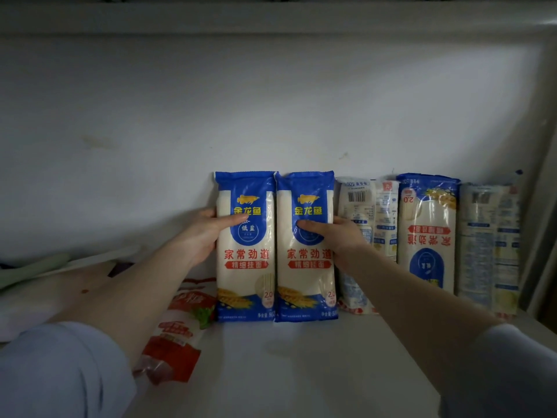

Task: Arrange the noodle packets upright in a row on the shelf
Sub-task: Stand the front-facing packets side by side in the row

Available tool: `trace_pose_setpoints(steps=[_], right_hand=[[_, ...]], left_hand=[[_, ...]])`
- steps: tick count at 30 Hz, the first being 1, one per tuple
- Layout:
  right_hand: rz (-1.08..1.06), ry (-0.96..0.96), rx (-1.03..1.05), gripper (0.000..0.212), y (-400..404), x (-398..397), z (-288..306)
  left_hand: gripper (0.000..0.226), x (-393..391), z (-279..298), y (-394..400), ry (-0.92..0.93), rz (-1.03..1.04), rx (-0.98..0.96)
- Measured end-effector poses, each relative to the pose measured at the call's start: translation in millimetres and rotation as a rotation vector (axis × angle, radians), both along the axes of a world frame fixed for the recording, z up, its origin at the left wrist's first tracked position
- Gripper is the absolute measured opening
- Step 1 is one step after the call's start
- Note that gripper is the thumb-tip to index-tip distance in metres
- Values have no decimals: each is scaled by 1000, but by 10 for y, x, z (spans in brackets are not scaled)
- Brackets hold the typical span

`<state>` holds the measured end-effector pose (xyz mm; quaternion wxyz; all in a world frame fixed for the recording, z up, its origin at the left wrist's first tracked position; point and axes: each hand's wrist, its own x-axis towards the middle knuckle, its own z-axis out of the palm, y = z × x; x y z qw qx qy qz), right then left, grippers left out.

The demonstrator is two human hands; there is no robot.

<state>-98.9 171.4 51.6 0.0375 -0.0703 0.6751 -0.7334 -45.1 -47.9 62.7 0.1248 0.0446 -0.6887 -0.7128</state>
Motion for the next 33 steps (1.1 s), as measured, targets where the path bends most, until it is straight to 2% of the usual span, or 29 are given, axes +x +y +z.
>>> trace_pose_setpoints(steps=[2,4,6,7,9,11,14,18,22,25,29,33], right_hand=[[-8,5,76,49,11,-24,-14],[37,-5,191,62,21,14,-46],[89,-70,311,80,57,75,-189],[115,-109,357,79,87,120,-296],[141,-141,432,63,165,243,-523],[109,-112,464,68,218,315,-710],[46,-103,420,67,218,310,-778],[38,-127,380,72,186,287,-763],[21,-132,372,76,170,275,-760],[22,-111,345,68,165,288,-766],[36,-104,192,54,160,308,-827],[61,-124,101,50,170,316,-854]], left_hand=[[28,9,9,2,-30,-24,-77],[30,50,-43,-29,-122,-57,-158],[46,110,-200,-128,-258,-120,-208],[59,156,-298,-183,-327,-160,-250],[84,221,-483,-263,-420,-242,-406],[94,206,-605,-312,-435,-272,-530],[83,168,-605,-313,-388,-261,-579],[90,147,-558,-302,-341,-313,-553],[75,166,-565,-280,-355,-300,-545],[60,176,-561,-286,-357,-202,-463],[36,186,-547,-278,-352,-165,-407],[28,210,-557,-259,-346,-154,-391]])
